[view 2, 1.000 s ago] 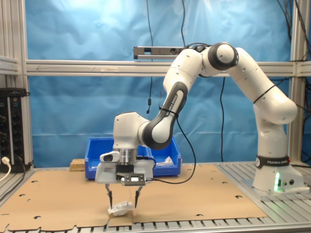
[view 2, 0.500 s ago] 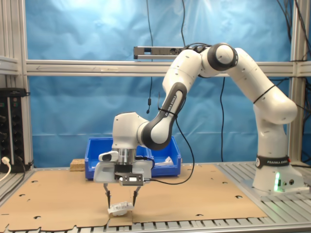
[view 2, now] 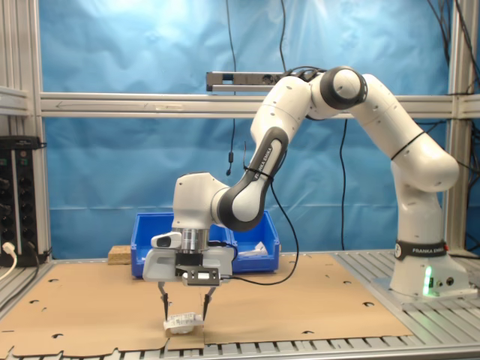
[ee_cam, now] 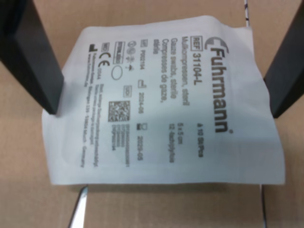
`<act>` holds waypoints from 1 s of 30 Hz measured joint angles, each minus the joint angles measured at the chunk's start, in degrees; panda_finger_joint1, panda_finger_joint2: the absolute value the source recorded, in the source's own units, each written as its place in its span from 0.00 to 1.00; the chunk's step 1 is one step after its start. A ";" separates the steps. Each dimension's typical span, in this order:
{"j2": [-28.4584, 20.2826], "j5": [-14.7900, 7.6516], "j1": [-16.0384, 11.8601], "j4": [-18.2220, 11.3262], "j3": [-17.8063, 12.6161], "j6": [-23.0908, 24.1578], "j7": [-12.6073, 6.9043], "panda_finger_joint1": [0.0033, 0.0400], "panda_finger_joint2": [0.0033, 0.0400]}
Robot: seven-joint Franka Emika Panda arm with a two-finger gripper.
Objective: Pick and place sorting task of medical equipment.
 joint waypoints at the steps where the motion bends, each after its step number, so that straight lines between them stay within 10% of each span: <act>1: 0.00 0.00 0.00 0.02 0.00 0.01 0.00 1.00 1.00; 30: 1.34 0.00 0.00 0.18 -0.11 0.18 0.00 1.00 1.00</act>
